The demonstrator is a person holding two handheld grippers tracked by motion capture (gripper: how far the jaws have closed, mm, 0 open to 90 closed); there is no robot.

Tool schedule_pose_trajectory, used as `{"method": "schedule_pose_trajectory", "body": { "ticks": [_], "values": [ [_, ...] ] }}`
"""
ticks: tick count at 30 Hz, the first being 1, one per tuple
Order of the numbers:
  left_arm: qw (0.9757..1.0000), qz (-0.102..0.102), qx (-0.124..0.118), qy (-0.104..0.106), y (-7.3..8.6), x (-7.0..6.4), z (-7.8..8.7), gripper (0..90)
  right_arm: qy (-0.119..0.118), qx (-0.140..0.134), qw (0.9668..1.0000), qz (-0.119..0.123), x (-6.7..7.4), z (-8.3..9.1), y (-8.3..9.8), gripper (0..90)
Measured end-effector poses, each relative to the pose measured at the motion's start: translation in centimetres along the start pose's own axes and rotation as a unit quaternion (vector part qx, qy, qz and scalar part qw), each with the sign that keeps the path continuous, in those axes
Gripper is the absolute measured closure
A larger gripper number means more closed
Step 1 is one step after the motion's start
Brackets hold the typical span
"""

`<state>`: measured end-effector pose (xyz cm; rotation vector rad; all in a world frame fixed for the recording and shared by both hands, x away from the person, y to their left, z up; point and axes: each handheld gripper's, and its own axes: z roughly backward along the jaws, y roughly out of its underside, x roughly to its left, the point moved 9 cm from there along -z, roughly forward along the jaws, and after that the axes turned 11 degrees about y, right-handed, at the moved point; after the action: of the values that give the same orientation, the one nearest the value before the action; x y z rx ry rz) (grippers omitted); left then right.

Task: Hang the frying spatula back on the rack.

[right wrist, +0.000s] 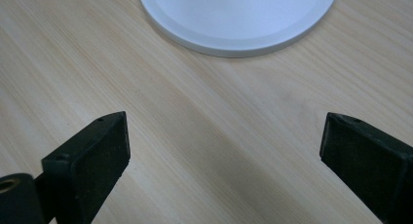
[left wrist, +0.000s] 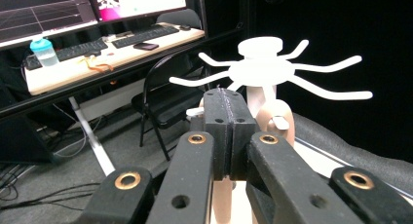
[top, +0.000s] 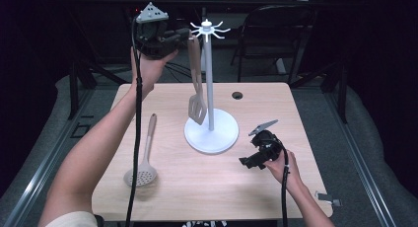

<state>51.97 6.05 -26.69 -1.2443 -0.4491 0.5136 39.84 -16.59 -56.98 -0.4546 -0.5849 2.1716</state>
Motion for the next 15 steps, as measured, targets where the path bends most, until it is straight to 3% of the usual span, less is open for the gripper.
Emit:
{"method": "schedule_pose_trajectory", "body": {
  "ticks": [6, 15],
  "values": [
    [0.9999, -0.002, -0.013, 0.007, 0.1, -0.6, 1.0, 90.0, 0.000, 0.002, 1.0000, 0.002, 0.0, 0.0, 0.0, 3.9],
    [0.9988, -0.020, -0.033, 0.029, -0.4, -2.7, 2.5, 90.0, 0.001, 0.002, 1.0000, -0.001, 0.1, 0.0, 0.0, 3.9]
  ]
}}
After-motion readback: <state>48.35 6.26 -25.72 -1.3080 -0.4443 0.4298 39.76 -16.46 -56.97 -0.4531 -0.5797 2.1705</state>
